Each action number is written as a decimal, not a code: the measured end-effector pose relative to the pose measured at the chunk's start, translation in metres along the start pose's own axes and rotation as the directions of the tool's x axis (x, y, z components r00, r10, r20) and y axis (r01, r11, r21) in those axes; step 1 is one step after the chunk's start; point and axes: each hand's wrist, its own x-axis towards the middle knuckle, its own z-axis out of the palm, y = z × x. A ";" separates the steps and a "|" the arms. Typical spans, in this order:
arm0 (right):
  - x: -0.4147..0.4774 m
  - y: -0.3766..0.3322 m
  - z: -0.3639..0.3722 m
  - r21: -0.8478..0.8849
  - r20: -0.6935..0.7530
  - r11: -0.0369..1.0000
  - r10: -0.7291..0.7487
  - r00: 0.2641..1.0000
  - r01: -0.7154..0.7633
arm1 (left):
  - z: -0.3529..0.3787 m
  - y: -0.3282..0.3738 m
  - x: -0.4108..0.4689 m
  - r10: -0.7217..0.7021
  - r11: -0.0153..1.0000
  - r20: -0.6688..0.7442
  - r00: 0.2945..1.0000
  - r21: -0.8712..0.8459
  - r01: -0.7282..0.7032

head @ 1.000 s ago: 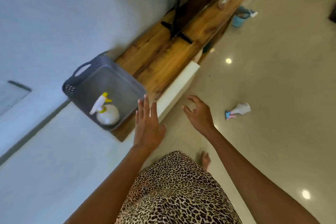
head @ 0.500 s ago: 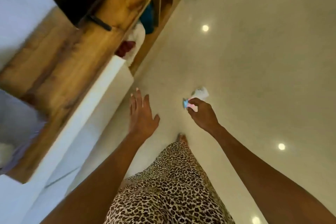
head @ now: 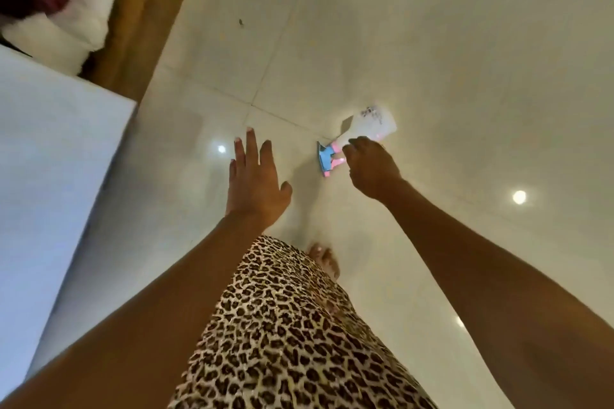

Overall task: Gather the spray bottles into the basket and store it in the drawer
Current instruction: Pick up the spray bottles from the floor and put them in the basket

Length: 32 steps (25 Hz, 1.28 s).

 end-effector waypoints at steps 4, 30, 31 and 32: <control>0.075 0.021 0.069 -0.311 -0.006 0.947 -0.089 0.996 0.082 | 0.076 -0.038 0.057 -0.010 1.000 0.040 0.999 0.019 0.009; -0.184 -0.245 -0.317 0.863 -0.407 0.376 0.122 0.905 0.337 | -0.282 0.033 -0.205 -0.180 0.780 -0.289 0.940 -0.624 -0.043; -0.205 -0.263 -0.336 0.867 -0.394 0.353 0.055 0.917 0.351 | -0.301 0.033 -0.228 -0.226 0.790 -0.352 0.908 -0.612 -0.041; -0.226 -0.281 -0.356 0.863 -0.389 0.338 -0.035 0.921 0.377 | -0.323 0.028 -0.252 -0.274 0.802 -0.424 0.863 -0.597 -0.039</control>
